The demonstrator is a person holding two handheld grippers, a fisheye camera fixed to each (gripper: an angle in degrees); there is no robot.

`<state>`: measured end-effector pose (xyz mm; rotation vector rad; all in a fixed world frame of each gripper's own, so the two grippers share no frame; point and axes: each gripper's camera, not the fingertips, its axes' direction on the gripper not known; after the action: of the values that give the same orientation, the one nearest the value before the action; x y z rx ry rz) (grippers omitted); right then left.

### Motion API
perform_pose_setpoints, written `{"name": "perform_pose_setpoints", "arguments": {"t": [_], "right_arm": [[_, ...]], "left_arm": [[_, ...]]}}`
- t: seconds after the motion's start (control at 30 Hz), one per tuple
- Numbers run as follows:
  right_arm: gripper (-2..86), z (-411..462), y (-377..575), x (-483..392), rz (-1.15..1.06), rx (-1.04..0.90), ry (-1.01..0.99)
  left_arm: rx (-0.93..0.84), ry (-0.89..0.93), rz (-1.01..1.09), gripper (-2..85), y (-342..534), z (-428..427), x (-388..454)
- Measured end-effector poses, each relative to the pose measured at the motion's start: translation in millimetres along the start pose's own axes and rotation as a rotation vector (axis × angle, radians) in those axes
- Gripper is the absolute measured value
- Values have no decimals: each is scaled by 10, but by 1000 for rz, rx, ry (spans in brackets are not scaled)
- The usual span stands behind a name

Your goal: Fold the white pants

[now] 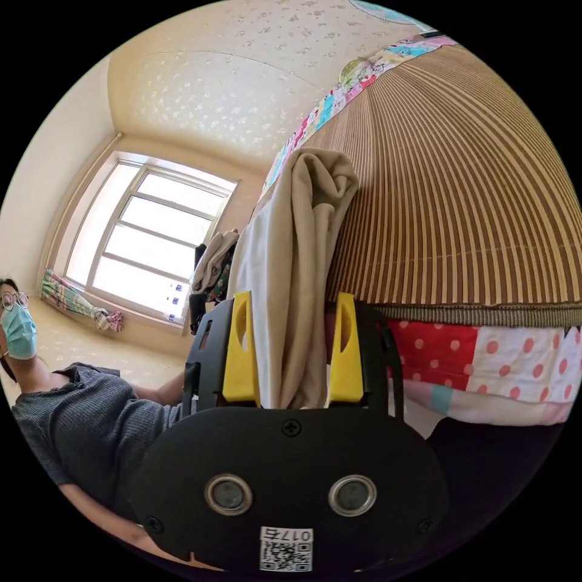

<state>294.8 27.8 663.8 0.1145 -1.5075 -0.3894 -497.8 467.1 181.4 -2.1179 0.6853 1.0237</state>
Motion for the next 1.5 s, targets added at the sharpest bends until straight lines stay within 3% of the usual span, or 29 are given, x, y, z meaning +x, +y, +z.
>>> {"name": "perform_pose_setpoints", "arguments": {"t": [0.07,0.13,0.33,0.43,0.63,0.73,0.87,0.97,1.07,1.17,1.23,1.33,1.37,1.5], "right_arm": [[176,11,101,-42,-20,23,3],[177,126,185,75,48,-27,-119],[133,392,356,126,147,-78,-196],[108,300,271,-336,41,-63,-269],[86,456,-532,-1904,-244,-48,-448],[85,811,-1051,-2958,-382,-68,-480],[89,1484,-1413,-4020,-369,-34,-522],[96,2302,-1474,-4501,-195,-58,-384],[100,3250,-1338,-4655,-111,-119,-186],[95,4184,-1074,-4640,-181,-283,29],[93,4270,-877,-4586,-291,-211,47],[87,4111,-874,-4538,-352,-247,82],[85,4079,-875,-4528,-365,-272,84],[49,3444,-586,-4287,-579,-379,42]], "left_arm": [[-10,-27,-28,208,39,58,45],[-97,23,-75,199,73,267,13],[-81,93,-137,157,38,294,-144],[-91,197,-141,118,-86,11,-106],[133,176,74,105,-500,-1816,739],[215,38,158,106,-744,-3079,1225],[333,-180,215,116,-1001,-4895,1702],[322,-370,17,145,-1202,-5867,1479],[486,-570,-263,159,-979,-6465,1035],[602,-479,-232,154,-602,-6329,964],[566,-456,-176,119,-523,-5948,935],[279,-648,-263,83,-650,-5068,507],[225,-731,-185,72,-622,-4789,377],[449,-651,-223,28,-110,-5001,444]]}}
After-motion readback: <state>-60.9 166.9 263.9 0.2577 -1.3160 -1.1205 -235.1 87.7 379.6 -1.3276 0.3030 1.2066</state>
